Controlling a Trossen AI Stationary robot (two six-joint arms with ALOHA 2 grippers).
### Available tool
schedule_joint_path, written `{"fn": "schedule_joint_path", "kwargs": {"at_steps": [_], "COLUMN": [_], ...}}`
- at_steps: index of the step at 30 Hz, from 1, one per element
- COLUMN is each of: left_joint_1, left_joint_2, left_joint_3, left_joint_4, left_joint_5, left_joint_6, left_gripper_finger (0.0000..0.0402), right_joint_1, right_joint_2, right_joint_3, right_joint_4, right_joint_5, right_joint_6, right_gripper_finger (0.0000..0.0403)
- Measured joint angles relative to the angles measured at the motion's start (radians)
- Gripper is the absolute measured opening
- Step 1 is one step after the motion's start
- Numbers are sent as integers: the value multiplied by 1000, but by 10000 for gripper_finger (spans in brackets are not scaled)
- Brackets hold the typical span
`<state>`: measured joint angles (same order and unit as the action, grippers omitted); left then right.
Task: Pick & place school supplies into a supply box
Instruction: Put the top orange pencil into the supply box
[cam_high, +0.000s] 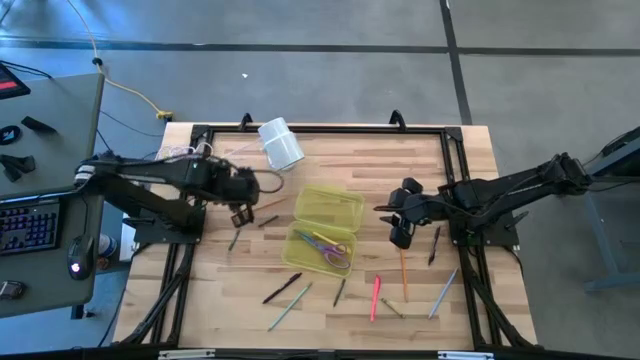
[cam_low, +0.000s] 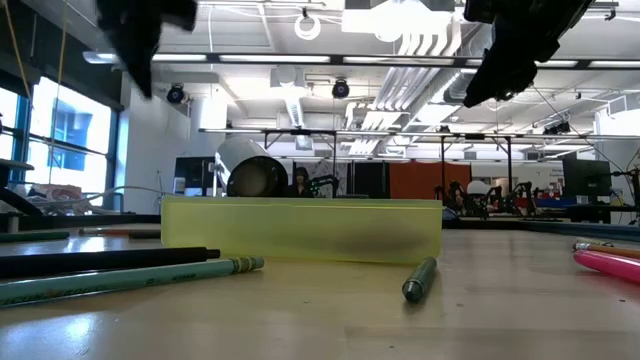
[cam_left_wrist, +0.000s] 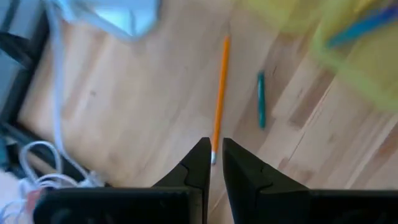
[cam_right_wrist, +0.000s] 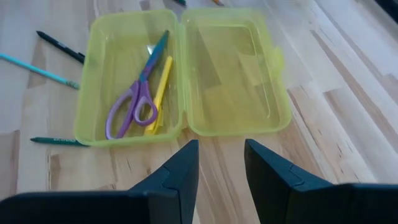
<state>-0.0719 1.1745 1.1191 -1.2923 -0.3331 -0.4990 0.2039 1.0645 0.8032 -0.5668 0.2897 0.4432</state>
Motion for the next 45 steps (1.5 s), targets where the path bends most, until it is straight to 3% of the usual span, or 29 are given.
{"fn": "schedule_joint_path", "kwargs": {"at_steps": [8,13,21,24,30,36,40,45], "left_joint_1": [0,0,0,1,1,1,16,112], "left_joint_2": [-89,-62,-32,-15,52,142,167,167], "left_joint_3": [-423,-570,-594,-594,-593,-593,-593,-593], "left_joint_4": [423,718,826,900,963,984,1005,1036], "left_joint_5": [4,-23,-109,-91,-71,-148,-167,-89], "left_joint_6": [-4,19,19,21,24,31,109,179], "left_gripper_finger": [74,74,74,80,137,197,215,215], "right_joint_1": [0,0,0,0,0,0,-1,-1], "right_joint_2": [0,0,0,0,0,0,0,0], "right_joint_3": [0,0,0,0,0,0,0,0], "right_joint_4": [23,39,62,73,74,76,79,79], "right_joint_5": [0,0,0,0,-2,-4,-4,-4], "right_joint_6": [-2,-1,-59,-83,-90,-129,-138,-138], "right_gripper_finger": [113,113,113,113,113,113,113,113]}}
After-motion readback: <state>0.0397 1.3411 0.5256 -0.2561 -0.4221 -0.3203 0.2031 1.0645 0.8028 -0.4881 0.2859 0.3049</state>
